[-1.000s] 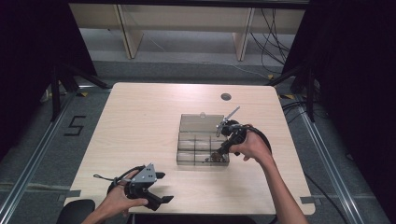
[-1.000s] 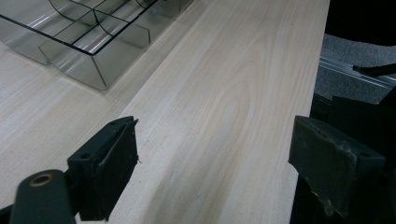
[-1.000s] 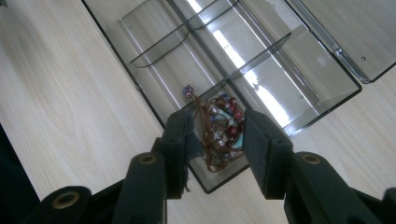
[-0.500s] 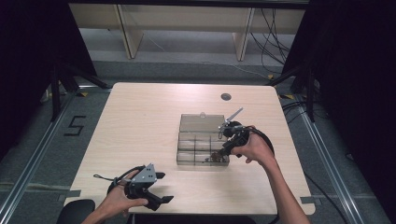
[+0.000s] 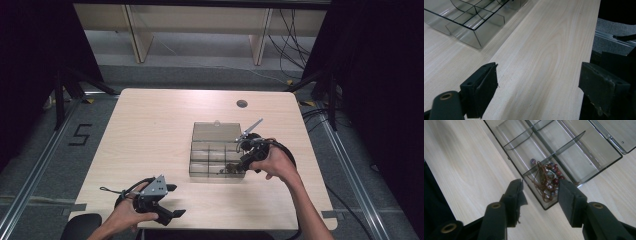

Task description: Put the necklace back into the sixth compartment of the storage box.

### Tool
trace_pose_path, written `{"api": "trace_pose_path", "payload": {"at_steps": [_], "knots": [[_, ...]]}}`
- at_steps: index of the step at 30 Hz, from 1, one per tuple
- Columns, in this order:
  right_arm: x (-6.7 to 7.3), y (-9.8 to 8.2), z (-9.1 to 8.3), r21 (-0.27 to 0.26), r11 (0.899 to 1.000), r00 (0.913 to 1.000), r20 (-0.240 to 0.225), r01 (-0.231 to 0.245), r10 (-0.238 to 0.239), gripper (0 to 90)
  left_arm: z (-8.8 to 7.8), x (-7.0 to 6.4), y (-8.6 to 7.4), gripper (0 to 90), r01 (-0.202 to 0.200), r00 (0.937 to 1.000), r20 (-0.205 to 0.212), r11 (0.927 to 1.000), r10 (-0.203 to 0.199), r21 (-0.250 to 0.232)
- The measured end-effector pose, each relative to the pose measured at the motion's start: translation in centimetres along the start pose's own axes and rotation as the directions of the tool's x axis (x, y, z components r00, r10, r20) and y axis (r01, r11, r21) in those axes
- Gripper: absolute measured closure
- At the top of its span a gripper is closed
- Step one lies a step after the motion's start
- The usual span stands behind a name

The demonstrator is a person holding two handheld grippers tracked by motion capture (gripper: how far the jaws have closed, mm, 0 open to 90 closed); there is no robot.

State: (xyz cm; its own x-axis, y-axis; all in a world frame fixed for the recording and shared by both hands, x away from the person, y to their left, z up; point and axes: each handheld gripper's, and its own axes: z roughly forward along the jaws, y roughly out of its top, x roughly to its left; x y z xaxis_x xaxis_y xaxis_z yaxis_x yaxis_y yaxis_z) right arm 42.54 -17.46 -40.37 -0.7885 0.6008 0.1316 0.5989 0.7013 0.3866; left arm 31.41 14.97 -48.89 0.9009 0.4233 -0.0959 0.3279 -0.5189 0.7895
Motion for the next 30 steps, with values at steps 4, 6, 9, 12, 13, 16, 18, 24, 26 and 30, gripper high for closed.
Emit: {"api": "trace_pose_path", "payload": {"at_steps": [4,6,9,12,13,16,18,24,26,30], "knots": [[0.4,-0.2,-0.5,-0.014,1.000,0.9999,0.010,0.002,-0.002,48.5,0.1,-0.1,0.0,15.0,0.009,0.9999,0.008,1.0000,-0.009,-0.004],[0.5,-0.4,-0.5,-0.029,0.999,0.9999,0.007,0.013,-0.013,46.4,0.1,-0.1,0.0,15.0,0.006,1.0000,0.005,1.0000,-0.006,-0.004],[0.9,-0.8,-0.5,-0.041,0.999,0.9999,0.012,-0.004,0.005,41.7,0.0,0.0,0.0,15.0,-0.004,1.0000,-0.001,1.0000,0.004,0.002],[0.8,-1.2,-0.5,-0.058,0.998,0.9999,0.008,-0.007,0.008,36.4,0.0,0.0,0.0,15.0,-0.006,1.0000,0.007,1.0000,0.006,0.004],[0.8,-1.4,-0.5,-0.064,0.998,0.9998,0.016,-0.011,0.012,34.9,0.0,0.0,0.0,15.0,-0.026,0.9996,0.004,0.9996,0.026,0.007],[0.9,-2.0,-0.6,-0.084,0.996,0.9990,0.012,-0.042,0.043,31.7,0.1,0.0,0.0,15.0,-0.018,0.9998,0.008,0.9998,0.018,-0.001],[0.9,-2.3,-0.6,-0.090,0.995,0.9988,0.024,-0.040,0.043,30.0,0.1,0.0,-0.1,15.0,-0.004,1.0000,0.000,1.0000,0.004,0.009],[1.5,-3.2,-0.4,-0.099,0.993,0.9962,0.052,-0.065,0.071,27.9,0.0,0.1,0.0,15.0,-0.008,1.0000,0.001,0.9999,0.008,0.006],[1.9,-3.5,-0.3,-0.097,0.993,0.9950,0.063,-0.071,0.078,26.6,0.0,0.2,0.0,15.0,-0.023,0.9997,-0.005,0.9997,0.023,0.005],[2.2,-4.3,0.0,-0.120,0.991,0.9958,0.059,-0.062,0.070,26.0,0.0,0.2,0.0,15.0,-0.025,0.9997,0.000,0.9997,0.025,0.004]]}}
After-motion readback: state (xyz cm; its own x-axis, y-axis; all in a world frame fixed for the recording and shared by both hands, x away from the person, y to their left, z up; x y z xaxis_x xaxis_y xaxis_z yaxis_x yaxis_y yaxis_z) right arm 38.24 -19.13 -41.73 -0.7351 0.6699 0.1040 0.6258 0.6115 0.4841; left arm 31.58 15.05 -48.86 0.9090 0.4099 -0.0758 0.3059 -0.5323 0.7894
